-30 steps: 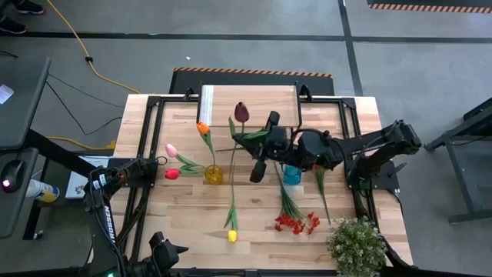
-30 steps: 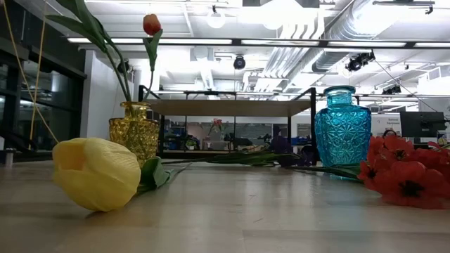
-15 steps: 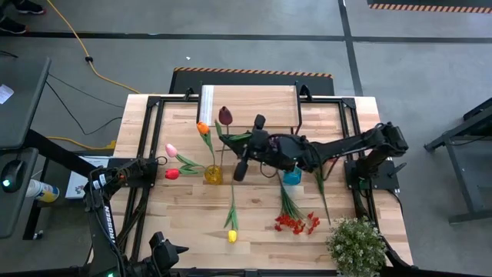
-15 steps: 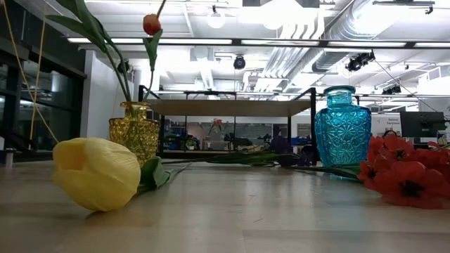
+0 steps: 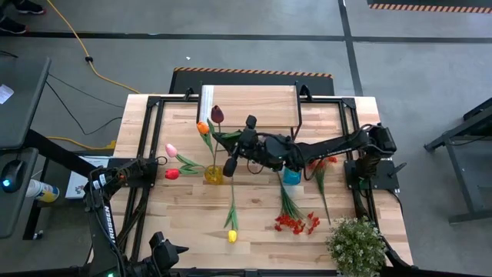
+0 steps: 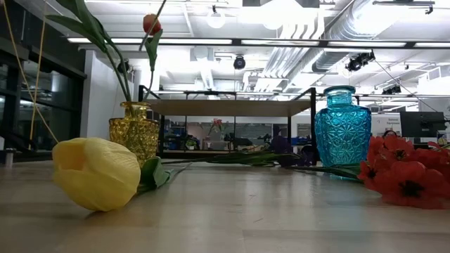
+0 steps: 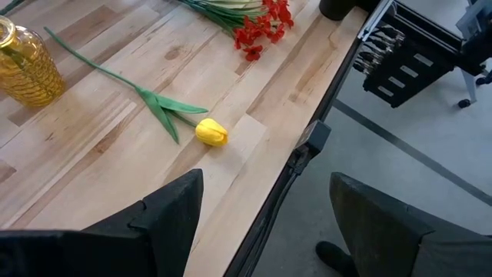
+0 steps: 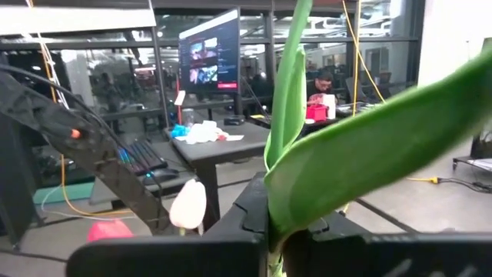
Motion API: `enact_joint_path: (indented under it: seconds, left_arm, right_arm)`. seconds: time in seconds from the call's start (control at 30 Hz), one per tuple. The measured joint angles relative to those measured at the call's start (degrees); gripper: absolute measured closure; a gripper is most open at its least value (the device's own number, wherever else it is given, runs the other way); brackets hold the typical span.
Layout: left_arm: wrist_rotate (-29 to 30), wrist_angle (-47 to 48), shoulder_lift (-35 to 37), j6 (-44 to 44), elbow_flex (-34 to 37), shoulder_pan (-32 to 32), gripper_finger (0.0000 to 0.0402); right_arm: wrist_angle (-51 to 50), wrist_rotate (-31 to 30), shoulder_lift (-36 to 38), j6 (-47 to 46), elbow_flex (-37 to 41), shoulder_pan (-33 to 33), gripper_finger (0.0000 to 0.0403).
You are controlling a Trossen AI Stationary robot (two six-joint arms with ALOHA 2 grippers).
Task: Pick and place flowers into a vace then onto a shelf
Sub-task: Put the dark red tulip into the yellow vase
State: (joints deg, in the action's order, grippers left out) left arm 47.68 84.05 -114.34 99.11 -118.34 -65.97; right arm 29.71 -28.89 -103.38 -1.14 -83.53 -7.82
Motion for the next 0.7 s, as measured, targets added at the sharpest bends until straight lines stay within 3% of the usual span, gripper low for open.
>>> enact_joint_path:
  seconds: [0.7]
  left_arm:
    - [-0.04, -0.11, 0.0, 0.12, 0.0, 0.02, 0.0085]
  right_arm:
    - [-0.04, 1.83, -1.68, -0.7, 0.0, 1.84, 0.0387]
